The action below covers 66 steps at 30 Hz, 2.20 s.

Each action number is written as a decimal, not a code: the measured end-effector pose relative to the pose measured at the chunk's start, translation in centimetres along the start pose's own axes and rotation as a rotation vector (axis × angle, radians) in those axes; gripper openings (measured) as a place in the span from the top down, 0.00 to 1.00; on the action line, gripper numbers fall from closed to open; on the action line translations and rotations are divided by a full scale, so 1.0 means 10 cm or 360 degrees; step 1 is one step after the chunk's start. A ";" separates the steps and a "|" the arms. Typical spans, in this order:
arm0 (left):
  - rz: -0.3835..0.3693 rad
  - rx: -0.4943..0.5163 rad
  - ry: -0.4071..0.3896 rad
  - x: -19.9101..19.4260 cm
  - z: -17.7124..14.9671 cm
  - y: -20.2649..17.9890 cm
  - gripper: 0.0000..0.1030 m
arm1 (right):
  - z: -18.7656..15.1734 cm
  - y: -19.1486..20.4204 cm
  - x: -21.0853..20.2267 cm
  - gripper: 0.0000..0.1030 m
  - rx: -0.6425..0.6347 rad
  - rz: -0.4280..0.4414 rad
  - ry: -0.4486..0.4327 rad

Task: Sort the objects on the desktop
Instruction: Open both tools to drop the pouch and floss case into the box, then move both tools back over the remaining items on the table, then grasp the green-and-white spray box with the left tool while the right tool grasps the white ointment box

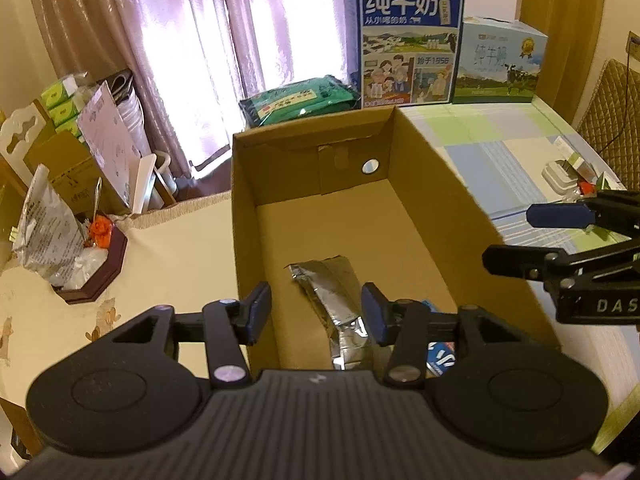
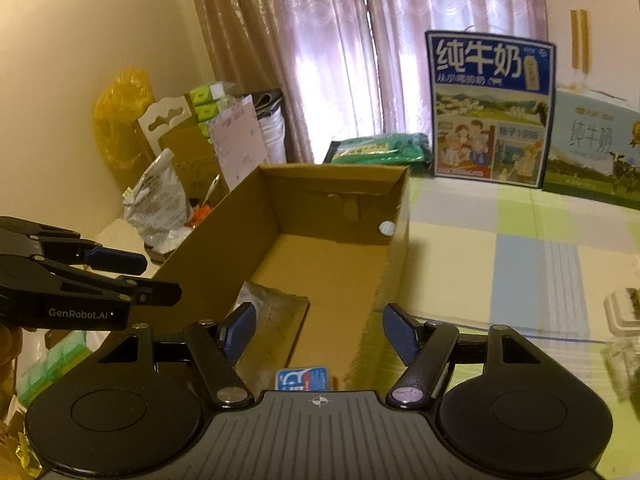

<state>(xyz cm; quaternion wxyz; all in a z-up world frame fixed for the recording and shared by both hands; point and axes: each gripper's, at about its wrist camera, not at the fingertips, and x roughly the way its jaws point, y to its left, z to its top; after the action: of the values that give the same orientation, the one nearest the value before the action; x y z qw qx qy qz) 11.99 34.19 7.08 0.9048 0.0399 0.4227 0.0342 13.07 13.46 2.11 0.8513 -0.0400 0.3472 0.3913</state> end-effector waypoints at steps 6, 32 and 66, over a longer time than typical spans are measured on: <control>-0.0004 0.0035 -0.0049 -0.18 0.05 -0.23 0.40 | -0.02 -0.16 -0.34 0.25 -0.0008 -0.0038 -0.0063; -0.0446 0.0337 -0.0147 -0.25 0.12 -2.55 0.01 | -1.39 -2.47 -2.23 0.02 0.0389 -0.0596 -0.0075; -0.0626 0.1057 -0.0003 1.55 0.60 -4.44 0.29 | -1.27 -3.49 -1.08 0.37 -0.0119 -0.0267 0.0480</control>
<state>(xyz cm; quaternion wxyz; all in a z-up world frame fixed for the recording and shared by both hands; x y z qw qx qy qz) 27.77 -8.79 -5.39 0.8323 0.2489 0.4094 -0.2787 25.30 -21.89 -7.91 0.8170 -0.1588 0.4518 0.3212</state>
